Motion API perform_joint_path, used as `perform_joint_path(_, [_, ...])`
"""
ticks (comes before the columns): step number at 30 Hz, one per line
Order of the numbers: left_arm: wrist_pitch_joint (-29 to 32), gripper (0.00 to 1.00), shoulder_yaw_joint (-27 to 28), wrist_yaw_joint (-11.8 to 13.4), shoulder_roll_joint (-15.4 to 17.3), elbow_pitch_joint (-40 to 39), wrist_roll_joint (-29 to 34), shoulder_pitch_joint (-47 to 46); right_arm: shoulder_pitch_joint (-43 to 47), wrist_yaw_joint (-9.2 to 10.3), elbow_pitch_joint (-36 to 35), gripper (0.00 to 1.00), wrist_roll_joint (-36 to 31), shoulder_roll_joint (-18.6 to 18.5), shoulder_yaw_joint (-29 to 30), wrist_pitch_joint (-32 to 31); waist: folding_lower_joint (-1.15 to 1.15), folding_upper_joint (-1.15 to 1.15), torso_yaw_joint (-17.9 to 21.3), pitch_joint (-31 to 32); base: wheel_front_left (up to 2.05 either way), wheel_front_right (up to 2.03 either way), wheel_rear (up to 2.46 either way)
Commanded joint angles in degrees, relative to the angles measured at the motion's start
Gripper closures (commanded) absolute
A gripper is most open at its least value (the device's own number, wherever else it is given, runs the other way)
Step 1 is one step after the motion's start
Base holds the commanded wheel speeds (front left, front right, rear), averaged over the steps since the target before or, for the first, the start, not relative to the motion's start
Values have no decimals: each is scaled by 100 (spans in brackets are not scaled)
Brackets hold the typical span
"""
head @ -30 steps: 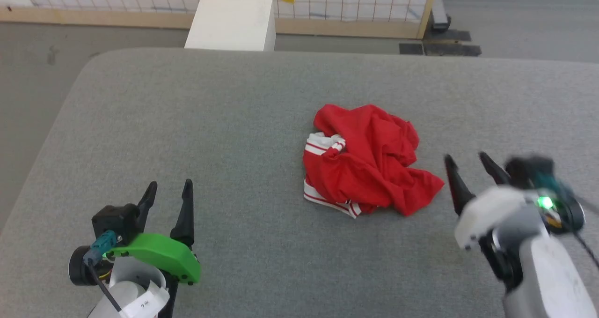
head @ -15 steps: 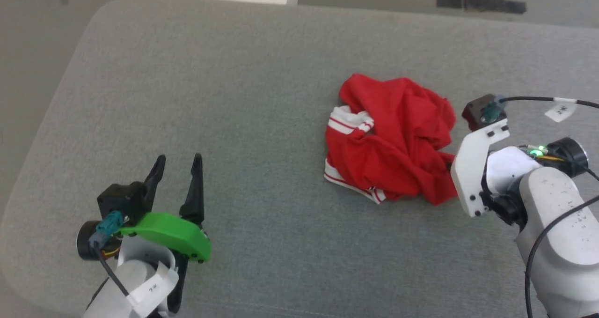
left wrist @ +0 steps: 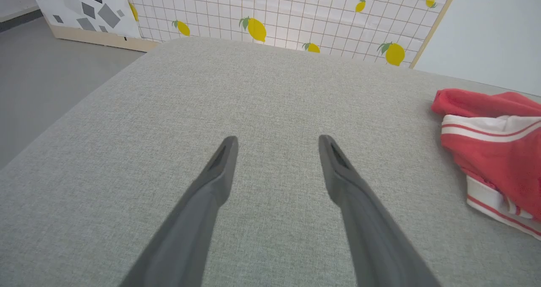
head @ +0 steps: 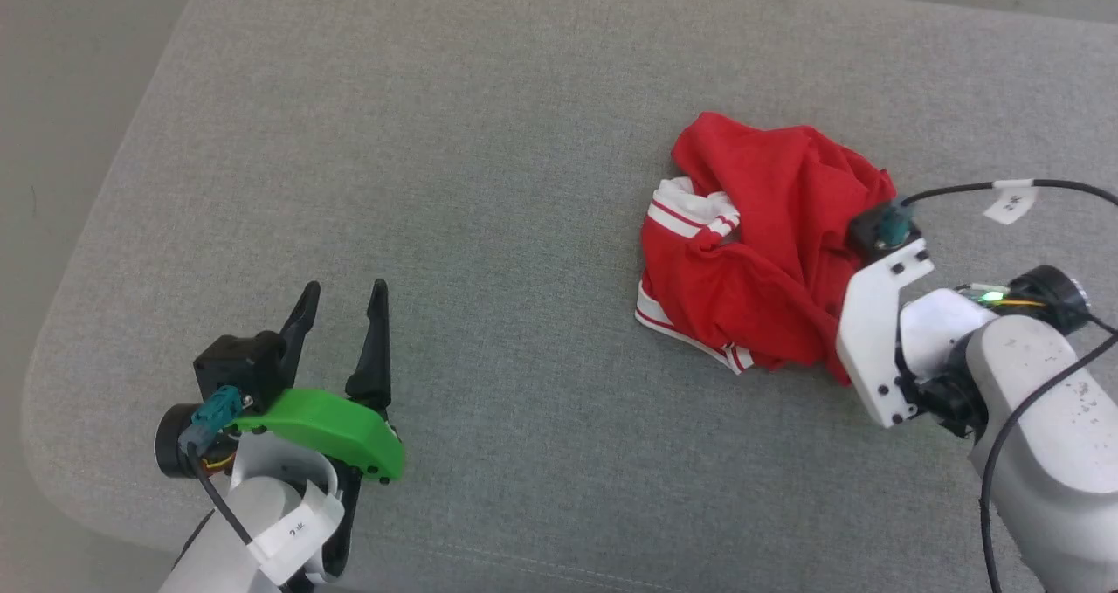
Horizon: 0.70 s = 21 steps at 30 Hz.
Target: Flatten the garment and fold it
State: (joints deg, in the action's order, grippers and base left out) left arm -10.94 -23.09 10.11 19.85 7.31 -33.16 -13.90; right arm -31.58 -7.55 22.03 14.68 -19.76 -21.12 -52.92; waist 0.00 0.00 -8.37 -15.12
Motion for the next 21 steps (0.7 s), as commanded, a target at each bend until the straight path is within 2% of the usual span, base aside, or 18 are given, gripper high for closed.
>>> perform_joint_path(1, [-37, 0, 1, -15, -14, 25, 32, -72, 146, 6, 90, 100, 69, -1, -31, 58, 0, 0, 55, 82, 0, 0, 0])
perform_joint_path(2, [-35, 0, 0, -18, -9, 33, 25, -64, 121, 6, 63, 100, 99, -10, 32, 149, 0, 0, 72, 111, 0, 0, 0])
perform_joint_path(3, [-23, 0, 7, -12, 19, 47, 2, -21, 10, 6, -14, 100, 220, 32, 472, 534, 0, 0, 157, 251, 0, 0, 0])
perform_joint_path(6, [-8, 0, 30, 9, 66, 40, -24, 49, -96, 6, -36, 100, 199, 81, 1110, 933, 0, 0, 254, 396, 0, 0, 0])
perform_joint_path(10, [33, 0, 23, 32, 104, -19, -46, 121, -88, 6, 19, 100, -84, -51, 1934, 1164, 0, 0, 319, 526, 0, 0, 0])
perform_joint_path(15, [77, 0, 14, 52, 130, -126, -72, 164, 185, 6, 310, 100, -567, -278, 2961, 1174, 0, 0, 336, 530, 0, 0, 0])
perform_joint_path(21, [132, 0, -14, 49, 144, -191, -95, 135, 760, 6, 725, 100, -1063, -87, 3880, 944, 0, 0, 311, 393, 0, 0, 0])
